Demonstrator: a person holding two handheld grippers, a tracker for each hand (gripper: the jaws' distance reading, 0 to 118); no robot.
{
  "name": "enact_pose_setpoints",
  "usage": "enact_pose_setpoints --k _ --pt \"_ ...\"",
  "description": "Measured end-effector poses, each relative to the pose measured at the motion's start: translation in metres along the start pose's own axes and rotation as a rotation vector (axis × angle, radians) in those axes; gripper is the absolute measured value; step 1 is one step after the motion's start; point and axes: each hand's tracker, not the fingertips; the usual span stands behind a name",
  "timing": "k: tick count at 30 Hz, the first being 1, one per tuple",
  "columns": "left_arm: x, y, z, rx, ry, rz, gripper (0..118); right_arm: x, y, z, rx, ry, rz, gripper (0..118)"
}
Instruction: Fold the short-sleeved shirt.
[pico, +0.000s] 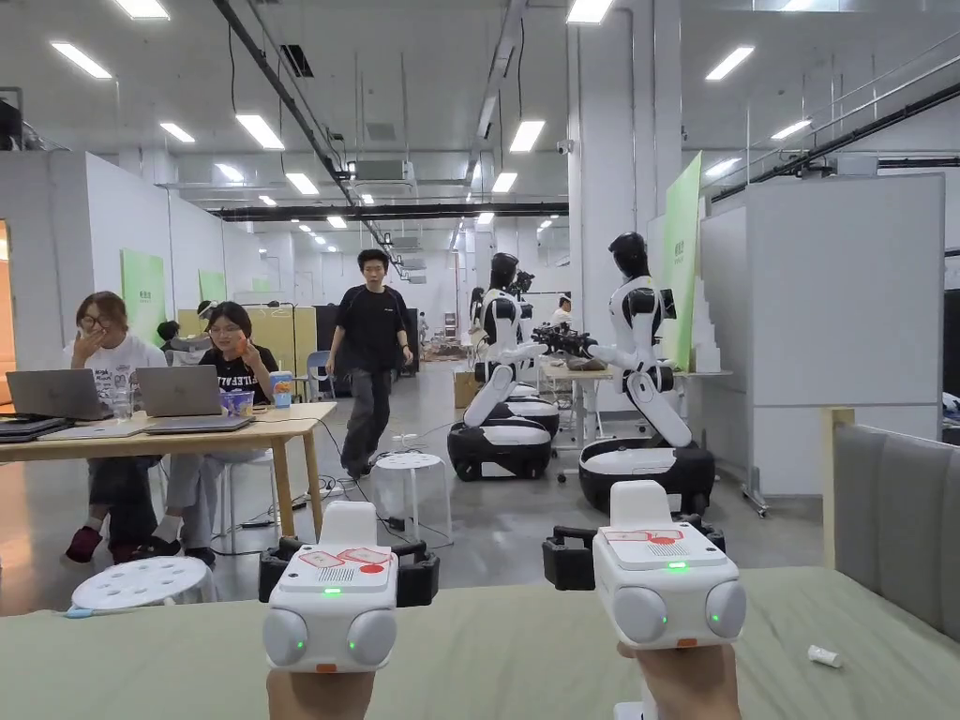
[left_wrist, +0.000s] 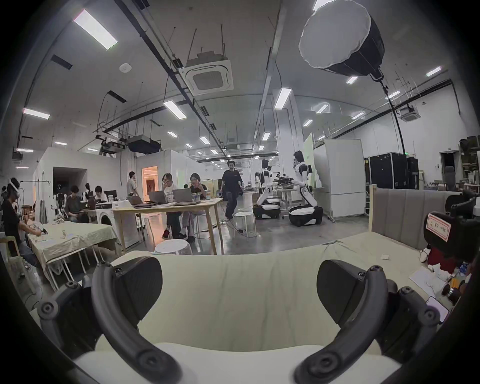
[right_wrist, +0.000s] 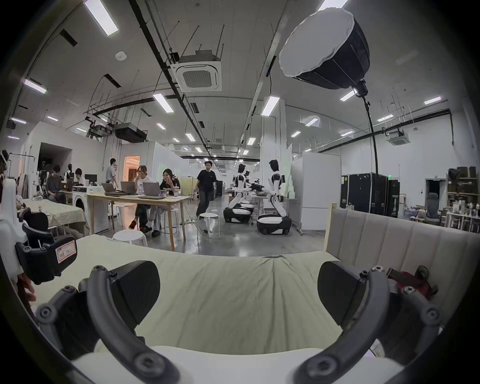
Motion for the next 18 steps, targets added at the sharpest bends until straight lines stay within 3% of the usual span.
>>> enact_pose_setpoints --k 18 --pt "-0.0028 -0.0044 0.0004 0.004 0.005 -0.007 118 -0.0025 -0.0037 0.0028 0.001 0.016 0.01 118"
